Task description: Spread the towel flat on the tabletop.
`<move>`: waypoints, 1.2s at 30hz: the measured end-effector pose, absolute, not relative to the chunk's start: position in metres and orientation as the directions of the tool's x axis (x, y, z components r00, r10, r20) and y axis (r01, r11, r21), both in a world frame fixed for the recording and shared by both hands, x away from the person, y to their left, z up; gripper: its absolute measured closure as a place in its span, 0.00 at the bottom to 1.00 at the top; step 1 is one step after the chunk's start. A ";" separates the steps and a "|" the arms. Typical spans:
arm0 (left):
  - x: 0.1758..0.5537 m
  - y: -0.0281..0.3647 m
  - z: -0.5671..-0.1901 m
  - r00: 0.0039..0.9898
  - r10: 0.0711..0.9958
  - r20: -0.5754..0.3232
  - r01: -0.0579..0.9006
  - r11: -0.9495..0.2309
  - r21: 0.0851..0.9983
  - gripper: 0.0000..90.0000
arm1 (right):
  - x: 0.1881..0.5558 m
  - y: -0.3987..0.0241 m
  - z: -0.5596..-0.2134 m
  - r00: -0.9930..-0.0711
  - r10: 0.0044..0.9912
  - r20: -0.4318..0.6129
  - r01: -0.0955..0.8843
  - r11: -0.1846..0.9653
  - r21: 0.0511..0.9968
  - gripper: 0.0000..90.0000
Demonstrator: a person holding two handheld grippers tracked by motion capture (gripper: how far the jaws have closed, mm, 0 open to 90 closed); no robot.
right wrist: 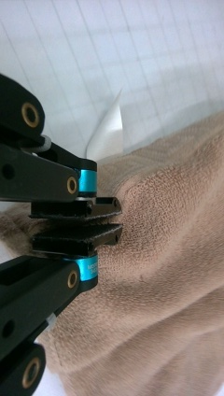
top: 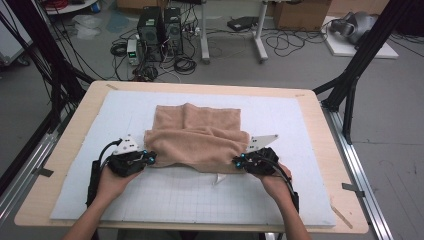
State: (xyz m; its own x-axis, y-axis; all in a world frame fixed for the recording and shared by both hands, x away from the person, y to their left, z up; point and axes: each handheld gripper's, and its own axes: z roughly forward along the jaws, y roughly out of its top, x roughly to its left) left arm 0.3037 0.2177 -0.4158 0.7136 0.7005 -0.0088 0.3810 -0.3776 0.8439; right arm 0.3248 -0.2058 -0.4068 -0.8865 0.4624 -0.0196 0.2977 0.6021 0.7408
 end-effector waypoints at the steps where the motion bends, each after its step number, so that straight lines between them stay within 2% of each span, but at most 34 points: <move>1: 0.300 0.221 -0.413 0.713 0.701 -0.009 0.375 -0.370 0.850 0.93 | 0.322 -0.206 -0.404 -0.890 0.456 -0.026 0.287 0.603 0.744 0.94; 7: 0.287 0.238 -0.396 0.709 0.705 -0.032 0.355 -0.316 0.880 0.93 | 0.307 -0.206 -0.384 -0.904 0.425 -0.034 0.249 0.591 0.768 0.94; 10: 0.282 0.237 -0.386 0.716 0.698 -0.020 0.331 -0.315 0.889 0.93 | 0.305 -0.207 -0.374 -0.909 0.414 -0.051 0.225 0.589 0.776 0.94; 14: 0.286 0.232 -0.379 0.724 0.690 -0.005 0.328 -0.338 0.882 0.93 | 0.309 -0.210 -0.368 -0.913 0.408 -0.025 0.240 0.585 0.775 0.94; 23: 0.324 0.209 -0.417 0.696 0.718 0.022 0.418 -0.429 0.801 0.93 | 0.337 -0.208 -0.412 -0.884 0.460 0.078 0.367 0.582 0.725 0.94; 28: 0.344 0.207 -0.433 0.669 0.743 -0.020 0.467 -0.399 0.789 0.93 | 0.352 -0.208 -0.423 -0.866 0.488 0.109 0.408 0.563 0.719 0.94; 33: 0.358 0.204 -0.436 0.628 0.778 -0.022 0.463 -0.351 0.814 0.93 | 0.367 -0.213 -0.429 -0.843 0.516 0.149 0.444 0.514 0.734 0.94; 36: 0.366 0.203 -0.435 0.611 0.791 -0.027 0.474 -0.338 0.813 0.93 | 0.373 -0.211 -0.426 -0.834 0.536 0.133 0.447 0.513 0.733 0.93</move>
State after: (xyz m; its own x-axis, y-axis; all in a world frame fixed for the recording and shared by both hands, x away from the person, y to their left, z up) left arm 0.3657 0.2027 -0.4350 0.6114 0.7909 -0.0275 0.4738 -0.3380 0.8132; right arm 0.3730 -0.2105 -0.4263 -0.8335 0.5361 0.1333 0.4470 0.5127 0.7330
